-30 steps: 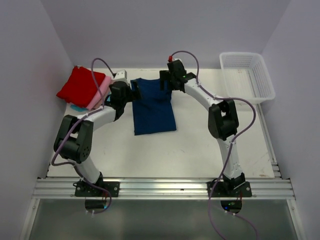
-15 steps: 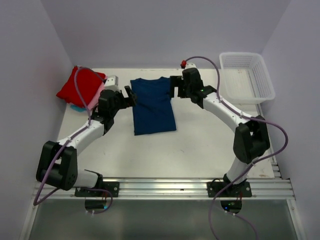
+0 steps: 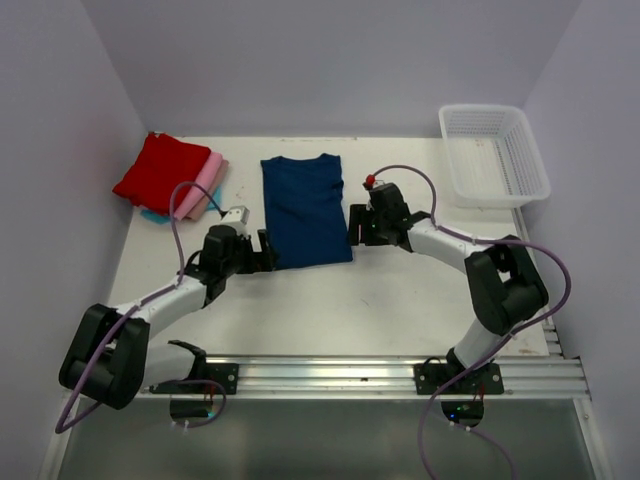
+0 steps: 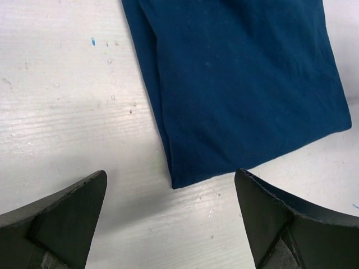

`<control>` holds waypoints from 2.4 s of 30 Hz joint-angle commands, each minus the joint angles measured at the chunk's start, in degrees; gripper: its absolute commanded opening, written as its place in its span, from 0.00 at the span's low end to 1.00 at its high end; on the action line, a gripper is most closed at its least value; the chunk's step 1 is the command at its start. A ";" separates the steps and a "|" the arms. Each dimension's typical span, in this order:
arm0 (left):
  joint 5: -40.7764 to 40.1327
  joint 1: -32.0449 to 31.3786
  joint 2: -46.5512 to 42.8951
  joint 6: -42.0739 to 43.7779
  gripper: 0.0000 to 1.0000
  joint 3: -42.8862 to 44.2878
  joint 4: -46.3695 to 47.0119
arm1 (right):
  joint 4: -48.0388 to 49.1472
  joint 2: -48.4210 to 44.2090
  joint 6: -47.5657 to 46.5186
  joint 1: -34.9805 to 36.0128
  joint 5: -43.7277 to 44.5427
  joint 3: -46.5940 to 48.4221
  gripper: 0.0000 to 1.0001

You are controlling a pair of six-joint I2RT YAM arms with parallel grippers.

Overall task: Fold and stack the t-shirts
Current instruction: Fold the folded rectangular tshirt in 1/3 of the way, then grab one side of the 2/3 rectangular tshirt with both arms

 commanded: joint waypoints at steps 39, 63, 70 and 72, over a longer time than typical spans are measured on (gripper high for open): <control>26.75 8.15 20.82 -6.98 0.67 -4.24 12.66 | 14.90 5.07 8.60 0.29 -9.82 -8.51 0.34; 18.30 7.36 15.10 -8.03 0.82 -2.66 1.22 | 14.55 6.21 8.07 0.29 -10.53 -6.93 0.23; 21.38 5.95 24.24 -10.32 0.76 -2.84 7.30 | 14.37 6.48 7.90 0.21 -10.62 -6.93 0.23; 21.21 4.99 24.95 -10.85 0.76 -2.40 7.83 | 14.29 6.48 7.90 0.29 -10.62 -7.02 0.24</control>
